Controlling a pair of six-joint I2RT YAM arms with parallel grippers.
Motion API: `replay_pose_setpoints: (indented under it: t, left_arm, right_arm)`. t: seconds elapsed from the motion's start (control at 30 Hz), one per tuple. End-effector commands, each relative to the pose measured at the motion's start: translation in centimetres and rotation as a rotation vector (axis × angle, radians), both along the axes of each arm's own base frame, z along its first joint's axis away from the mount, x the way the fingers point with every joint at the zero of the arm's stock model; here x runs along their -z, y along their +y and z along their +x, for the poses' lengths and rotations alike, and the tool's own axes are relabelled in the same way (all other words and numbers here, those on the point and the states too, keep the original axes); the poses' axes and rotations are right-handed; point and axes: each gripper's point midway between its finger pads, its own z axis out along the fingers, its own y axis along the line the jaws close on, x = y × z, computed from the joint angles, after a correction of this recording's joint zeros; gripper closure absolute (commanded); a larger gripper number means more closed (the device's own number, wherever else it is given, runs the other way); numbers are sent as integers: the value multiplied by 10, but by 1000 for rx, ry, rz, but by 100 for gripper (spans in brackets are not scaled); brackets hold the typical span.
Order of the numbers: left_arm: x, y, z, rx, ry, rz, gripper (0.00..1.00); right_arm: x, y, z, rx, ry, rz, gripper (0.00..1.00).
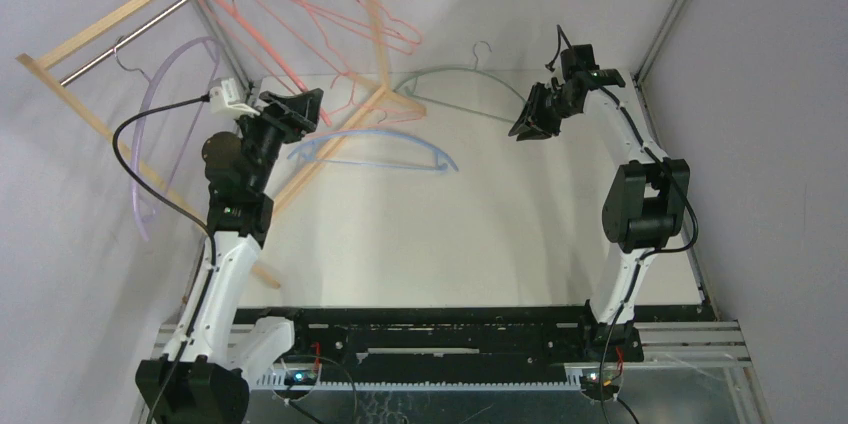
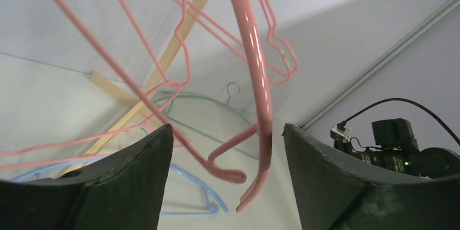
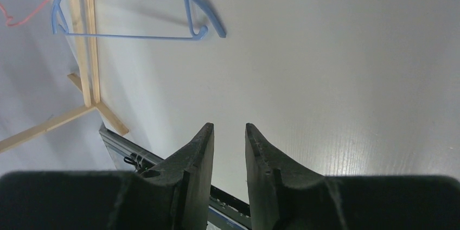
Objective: Organize the hangers
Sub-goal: Place the hanger at the clothesline.
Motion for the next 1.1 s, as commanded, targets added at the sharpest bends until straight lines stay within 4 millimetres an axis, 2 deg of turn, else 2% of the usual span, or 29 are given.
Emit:
replay_pose_setpoints:
  t: [0.0,0.07,0.17,0.37,0.53,0.7,0.93,1.07]
  left_arm:
    - [-19,11,-18,-55,-31,55,15]
    - [-18,12,-25,-58,-25,65,7]
    - [-14,13,-35,-60,-18,66,1]
    - [-4,7,-56,-25,-8,48,1]
    - [13,-1,-73,25,14,16,1]
    - [37,-8,-89,67,74,21,0]
    - [85,-18,-103,107,213,74,1]
    - [105,-26,-108,126,263,76,1]
  right_arm:
    - [-20,9,1,-42,-79,-11,64]
    - [-21,14,-1,-60,-84,-14,64]
    - [-17,22,-5,-91,-88,-37,63]
    - [-15,43,-9,-178,-119,-67,62]
    - [-2,83,-9,-322,-157,-68,62]
    - [20,113,12,-397,-214,-130,62]
    - [36,125,48,-386,-269,-184,62]
    - [39,121,65,-373,-311,-255,44]
